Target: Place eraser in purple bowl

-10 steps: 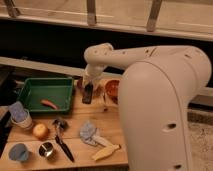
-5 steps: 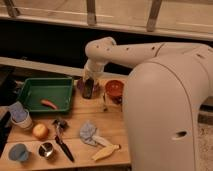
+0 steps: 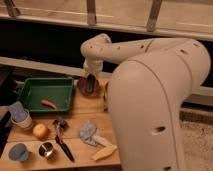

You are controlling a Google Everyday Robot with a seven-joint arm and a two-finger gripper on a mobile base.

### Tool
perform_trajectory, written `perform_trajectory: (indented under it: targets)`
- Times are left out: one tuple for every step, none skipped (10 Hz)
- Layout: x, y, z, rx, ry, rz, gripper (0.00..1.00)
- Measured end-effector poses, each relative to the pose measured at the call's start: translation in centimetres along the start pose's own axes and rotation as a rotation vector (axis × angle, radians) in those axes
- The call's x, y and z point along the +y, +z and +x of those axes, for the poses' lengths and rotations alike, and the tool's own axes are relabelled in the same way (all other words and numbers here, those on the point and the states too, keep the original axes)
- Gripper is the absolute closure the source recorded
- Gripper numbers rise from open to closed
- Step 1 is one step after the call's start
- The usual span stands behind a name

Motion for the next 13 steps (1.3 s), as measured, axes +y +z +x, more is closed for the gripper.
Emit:
perform_trajectory:
  targets:
    - [-0.2,0.1,-1.7,-0.026,0.001,0.000,1.00]
    - [-0.5,0.4,-3.7,-0.058,0.005,-0.013,1.00]
    - [-0.5,0.8,-5.0,-0.075,0.020,-0.044,1.00]
    - [-0.4,1.5,-5.9,-0.079,0.046,-0.120,1.00]
    - [-0.2,2.2,-6.2,-0.075,0.059,-0.181,1.00]
    - [0.3,3.6,-5.9,-0.057,0.069,-0.256,1.00]
    - [1.2,4.8,-5.3,-0.035,0.069,-0.291,1.00]
    - [2.0,5.8,-4.8,-0.019,0.064,-0.309,1.00]
    - [2.2,6.3,-4.6,-0.009,0.064,-0.323,0.95]
    - [2.1,6.8,-4.5,-0.004,0.067,-0.331,0.86]
    - [2.4,7.0,-4.6,-0.003,0.069,-0.339,0.76]
    - [2.7,7.3,-4.6,-0.001,0.070,-0.345,0.68]
    - [2.9,7.6,-5.0,-0.006,0.077,-0.353,0.58]
